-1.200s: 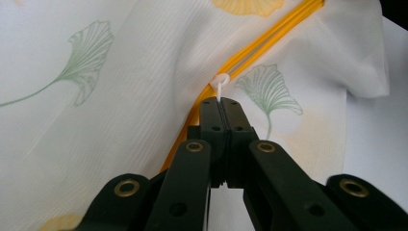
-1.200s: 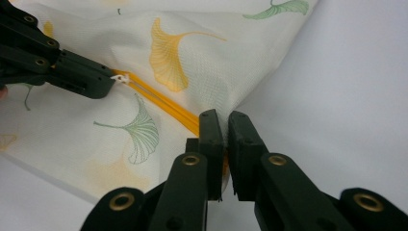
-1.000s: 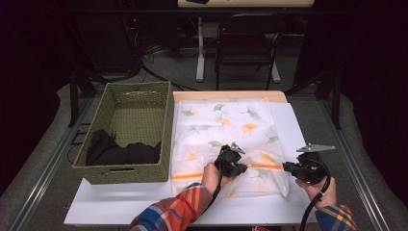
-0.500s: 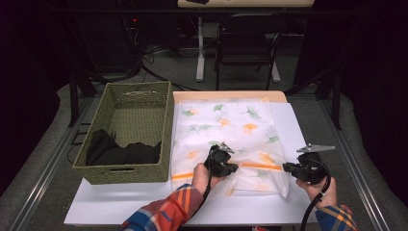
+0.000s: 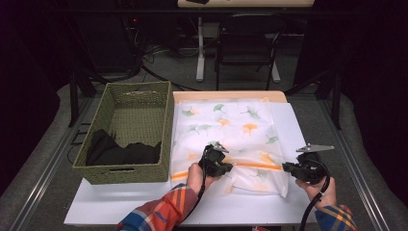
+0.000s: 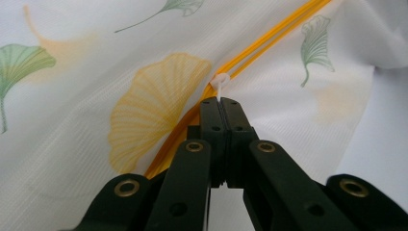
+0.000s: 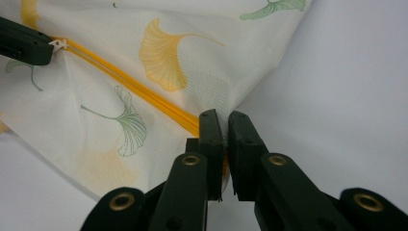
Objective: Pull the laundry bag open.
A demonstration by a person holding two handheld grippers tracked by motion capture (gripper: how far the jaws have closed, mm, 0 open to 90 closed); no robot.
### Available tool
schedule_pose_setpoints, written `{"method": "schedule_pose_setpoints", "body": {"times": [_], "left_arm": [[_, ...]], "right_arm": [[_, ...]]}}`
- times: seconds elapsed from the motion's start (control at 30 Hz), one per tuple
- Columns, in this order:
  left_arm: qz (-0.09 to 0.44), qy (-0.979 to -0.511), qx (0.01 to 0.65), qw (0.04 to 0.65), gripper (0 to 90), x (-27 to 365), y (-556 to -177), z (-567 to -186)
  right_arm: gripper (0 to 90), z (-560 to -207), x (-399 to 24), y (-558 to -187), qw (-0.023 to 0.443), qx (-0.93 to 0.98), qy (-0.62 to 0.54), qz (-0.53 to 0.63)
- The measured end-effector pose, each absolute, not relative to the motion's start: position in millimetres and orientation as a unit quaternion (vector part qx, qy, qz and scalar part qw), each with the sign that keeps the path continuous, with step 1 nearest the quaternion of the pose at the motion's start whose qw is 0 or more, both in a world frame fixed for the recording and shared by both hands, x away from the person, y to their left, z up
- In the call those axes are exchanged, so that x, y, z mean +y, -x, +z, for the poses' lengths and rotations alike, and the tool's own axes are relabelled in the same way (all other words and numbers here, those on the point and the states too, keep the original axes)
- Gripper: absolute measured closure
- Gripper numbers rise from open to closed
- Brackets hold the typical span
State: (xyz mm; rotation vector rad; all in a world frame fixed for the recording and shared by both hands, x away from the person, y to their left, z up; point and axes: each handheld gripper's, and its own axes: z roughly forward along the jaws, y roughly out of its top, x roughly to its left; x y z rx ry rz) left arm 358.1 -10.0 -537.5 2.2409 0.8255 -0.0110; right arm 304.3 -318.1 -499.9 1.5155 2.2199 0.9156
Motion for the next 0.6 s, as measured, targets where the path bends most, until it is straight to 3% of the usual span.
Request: {"method": "schedule_pose_setpoints", "body": {"times": [0.6], "left_arm": [[0.008,-0.870,0.342,0.356,90.0,19.2,-355.5,-540.1]], "right_arm": [[85.6,-500.5,-319.1,-304.8,0.152,0.772,-0.533,0.311]]}}
